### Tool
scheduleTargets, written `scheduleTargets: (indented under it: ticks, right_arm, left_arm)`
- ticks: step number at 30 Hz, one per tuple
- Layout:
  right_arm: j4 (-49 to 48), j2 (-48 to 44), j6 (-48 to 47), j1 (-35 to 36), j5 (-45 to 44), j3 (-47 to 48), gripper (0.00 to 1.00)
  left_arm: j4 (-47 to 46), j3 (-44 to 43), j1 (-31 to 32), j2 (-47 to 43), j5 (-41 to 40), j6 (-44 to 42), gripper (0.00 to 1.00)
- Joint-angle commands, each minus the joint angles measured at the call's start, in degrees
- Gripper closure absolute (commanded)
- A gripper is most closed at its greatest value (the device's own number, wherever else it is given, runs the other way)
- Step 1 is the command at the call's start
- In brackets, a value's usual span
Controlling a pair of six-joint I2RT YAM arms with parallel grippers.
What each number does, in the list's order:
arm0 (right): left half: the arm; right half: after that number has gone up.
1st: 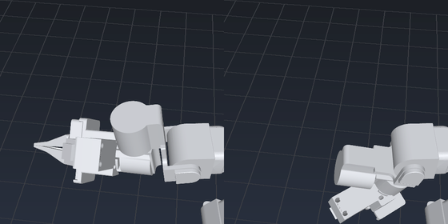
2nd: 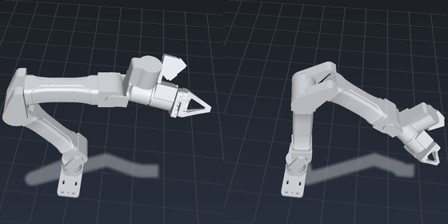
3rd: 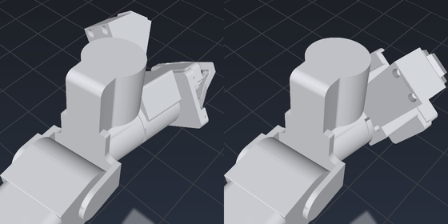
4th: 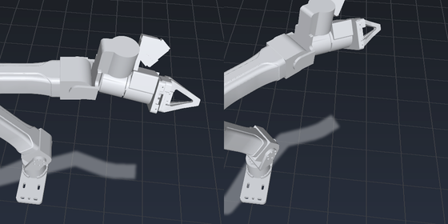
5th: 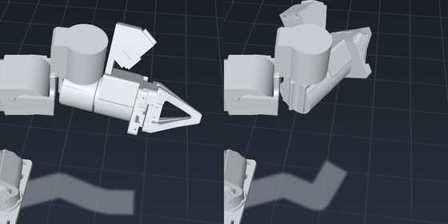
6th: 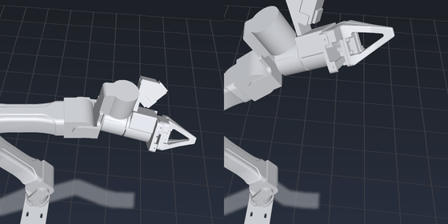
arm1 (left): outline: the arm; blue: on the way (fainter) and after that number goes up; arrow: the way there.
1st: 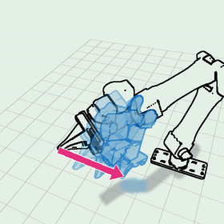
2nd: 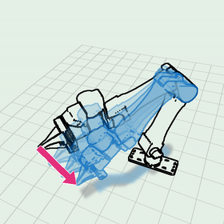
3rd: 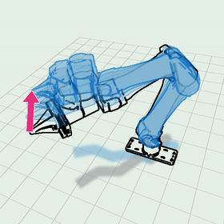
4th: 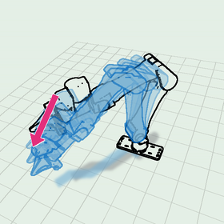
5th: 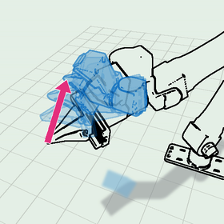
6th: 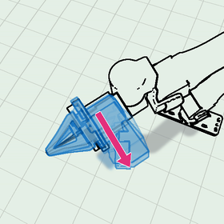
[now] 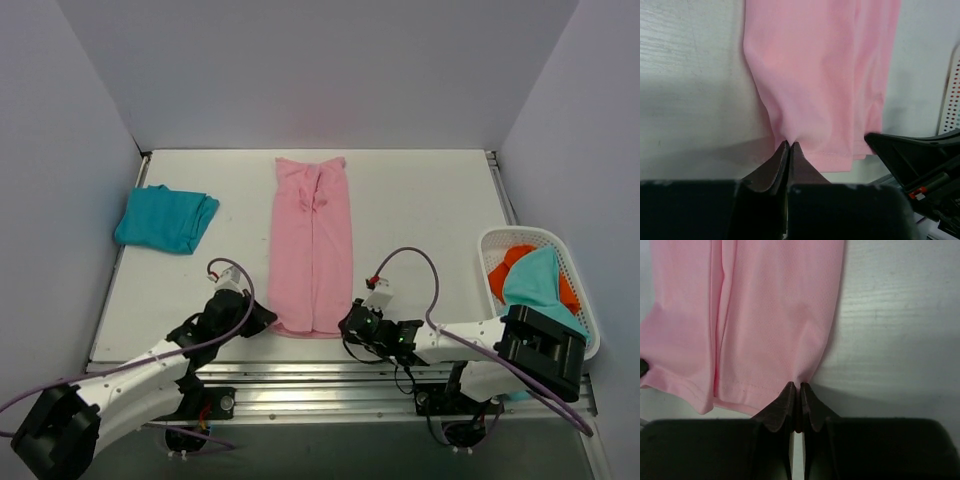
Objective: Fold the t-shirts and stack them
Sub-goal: Grab the bottom of the folded rectangular tshirt with both arms
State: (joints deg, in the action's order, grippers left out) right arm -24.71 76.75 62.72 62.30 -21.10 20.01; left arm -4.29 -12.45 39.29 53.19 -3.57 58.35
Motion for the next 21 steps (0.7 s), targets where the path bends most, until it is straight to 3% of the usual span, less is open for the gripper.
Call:
scheduleTargets:
  ticks: [1, 7, 16, 21]
  right_arm:
    - [11.25, -5.01, 3.55, 1.68, -4.47, 0.73, 1.00]
    - [21.01, -9.25, -1.10, 0.28, -9.21, 8.98, 1.00]
    - [24.09, -1.71, -11.55, -6.84, -9.13, 24.71, 1.00]
    - [24.36, 4.10, -15.60, -10.97, -8.69, 33.05, 1.00]
  left_arm:
    - [11.13, -1.87, 0.44, -7.99, -0.47, -0.07, 0.98]
    - [21.26, -9.68, 0.09, -15.13, -4.25, -3.50, 0.98]
    - [14.32, -20.94, -1.58, 0.06, -2.41, -7.81, 0.98]
    - [9.14, -28.23, -6.76, 10.61, 2.16, -9.39, 0.98]
